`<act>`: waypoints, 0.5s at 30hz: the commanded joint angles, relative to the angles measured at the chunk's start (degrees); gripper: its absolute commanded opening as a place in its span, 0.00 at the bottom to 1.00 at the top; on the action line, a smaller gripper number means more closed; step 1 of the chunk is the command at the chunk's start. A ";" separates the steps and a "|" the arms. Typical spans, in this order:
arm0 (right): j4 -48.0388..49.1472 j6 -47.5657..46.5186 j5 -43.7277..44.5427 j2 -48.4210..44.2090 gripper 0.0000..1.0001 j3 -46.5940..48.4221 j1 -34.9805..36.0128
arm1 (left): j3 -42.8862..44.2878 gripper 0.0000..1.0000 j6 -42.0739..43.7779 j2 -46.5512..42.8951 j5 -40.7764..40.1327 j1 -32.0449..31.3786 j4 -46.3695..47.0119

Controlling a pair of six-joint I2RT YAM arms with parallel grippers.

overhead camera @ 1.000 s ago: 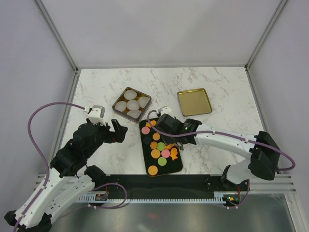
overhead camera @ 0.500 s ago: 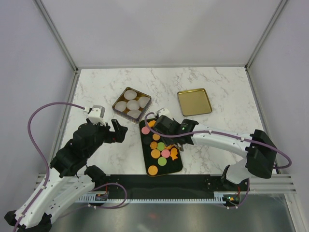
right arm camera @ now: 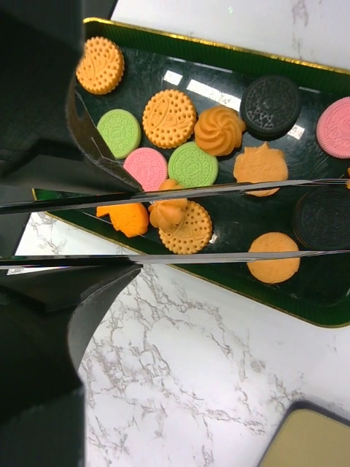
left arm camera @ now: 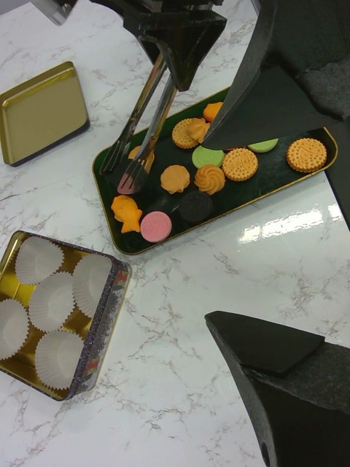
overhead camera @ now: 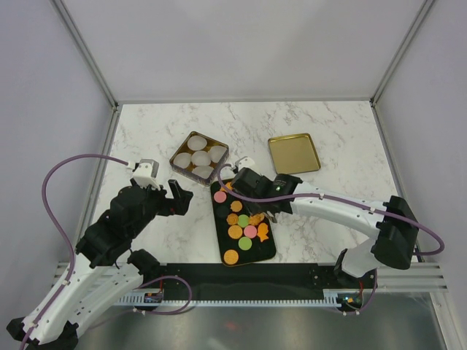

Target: Pack the cookies

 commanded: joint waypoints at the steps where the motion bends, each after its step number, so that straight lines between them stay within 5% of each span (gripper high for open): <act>1: -1.54 -1.01 2.03 -3.20 0.36 5.22 0.18 | 0.20 1.00 1.36 -0.28 -0.80 -0.23 0.38; 6: -1.37 -2.41 0.11 -1.36 0.36 11.02 -2.19 | 0.29 1.00 1.09 -0.54 -1.68 -0.14 0.20; 15: 2.93 -7.95 -6.66 17.79 0.35 37.19 -9.66 | 3.27 1.00 1.70 2.97 -8.00 -0.14 0.02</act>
